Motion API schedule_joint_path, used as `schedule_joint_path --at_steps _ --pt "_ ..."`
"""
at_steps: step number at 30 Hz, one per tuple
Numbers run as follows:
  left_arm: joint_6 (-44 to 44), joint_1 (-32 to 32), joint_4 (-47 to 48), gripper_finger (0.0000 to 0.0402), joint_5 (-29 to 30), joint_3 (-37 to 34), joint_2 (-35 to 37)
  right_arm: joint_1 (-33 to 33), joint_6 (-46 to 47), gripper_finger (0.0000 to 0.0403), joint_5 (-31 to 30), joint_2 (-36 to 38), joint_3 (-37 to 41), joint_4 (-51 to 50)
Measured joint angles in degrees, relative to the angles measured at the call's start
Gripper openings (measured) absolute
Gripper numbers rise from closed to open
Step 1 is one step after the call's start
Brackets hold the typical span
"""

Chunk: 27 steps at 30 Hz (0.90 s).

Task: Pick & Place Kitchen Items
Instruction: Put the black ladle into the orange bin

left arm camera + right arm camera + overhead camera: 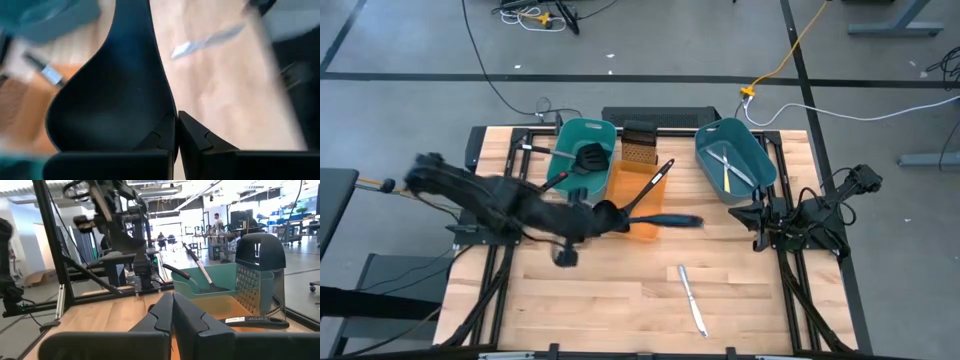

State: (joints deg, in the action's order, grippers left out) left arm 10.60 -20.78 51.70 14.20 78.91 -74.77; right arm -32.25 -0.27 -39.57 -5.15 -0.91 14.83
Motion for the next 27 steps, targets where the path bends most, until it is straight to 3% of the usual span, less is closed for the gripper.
schedule_joint_path --at_steps 3,6,14,17,27 --pt "2.4 2.1 -9.5 0.001 -5.0 -9.4 8.0 0.0 0.0 0.0016 0.0 0.0 0.0 0.1" --pt "7.5 1.2 -10.4 0.001 -5.2 -16.6 12.9 0.0 0.0 0.0016 0.0 0.0 0.0 0.7" --pt "25.7 -10.5 -9.4 0.001 1.2 -31.0 23.0 0.0 0.0 0.0016 0.0 0.0 0.0 1.0" --pt "29.2 -14.9 -9.4 0.001 4.0 -33.8 22.8 0.0 -0.2 0.0016 0.0 0.0 0.0 1.1" --pt "36.6 -21.1 -4.9 0.001 2.9 -36.2 15.7 0.0 -0.3 0.0016 -0.1 0.0 0.0 1.0"
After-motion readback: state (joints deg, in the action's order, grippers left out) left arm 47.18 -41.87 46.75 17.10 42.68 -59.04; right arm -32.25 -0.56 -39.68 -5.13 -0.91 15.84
